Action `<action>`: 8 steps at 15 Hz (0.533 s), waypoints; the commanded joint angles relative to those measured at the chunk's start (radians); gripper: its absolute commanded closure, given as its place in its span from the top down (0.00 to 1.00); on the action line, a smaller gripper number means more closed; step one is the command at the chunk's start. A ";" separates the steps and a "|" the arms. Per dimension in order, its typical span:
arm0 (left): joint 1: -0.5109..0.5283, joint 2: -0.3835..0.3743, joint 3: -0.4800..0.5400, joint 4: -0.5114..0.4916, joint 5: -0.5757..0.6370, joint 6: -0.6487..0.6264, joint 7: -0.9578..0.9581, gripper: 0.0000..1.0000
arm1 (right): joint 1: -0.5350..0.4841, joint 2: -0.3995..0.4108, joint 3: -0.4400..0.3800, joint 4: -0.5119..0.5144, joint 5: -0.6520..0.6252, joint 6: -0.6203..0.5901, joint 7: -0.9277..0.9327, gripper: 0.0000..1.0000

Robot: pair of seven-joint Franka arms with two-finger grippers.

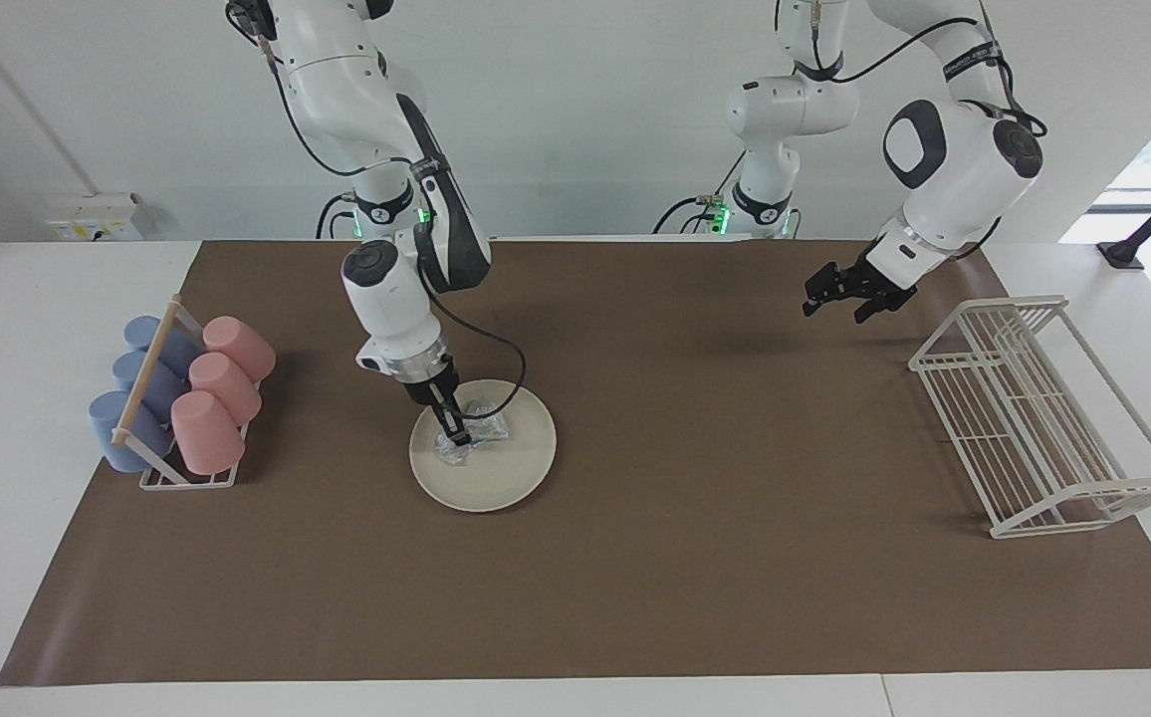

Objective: Wipe plate with sponge
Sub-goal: 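Rub the sponge around the plate surface with the right gripper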

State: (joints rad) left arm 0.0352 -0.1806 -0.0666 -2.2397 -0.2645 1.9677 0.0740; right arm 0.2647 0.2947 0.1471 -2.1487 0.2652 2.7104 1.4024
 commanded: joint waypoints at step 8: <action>0.015 0.006 -0.012 0.015 0.019 0.023 -0.033 1.00 | -0.108 0.038 0.003 -0.036 0.031 -0.023 -0.250 0.00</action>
State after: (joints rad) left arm 0.0386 -0.1806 -0.0676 -2.2310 -0.2644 1.9759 0.0576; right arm 0.2004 0.2933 0.1476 -2.1500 0.2811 2.7033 1.2326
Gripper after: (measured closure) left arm 0.000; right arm 0.903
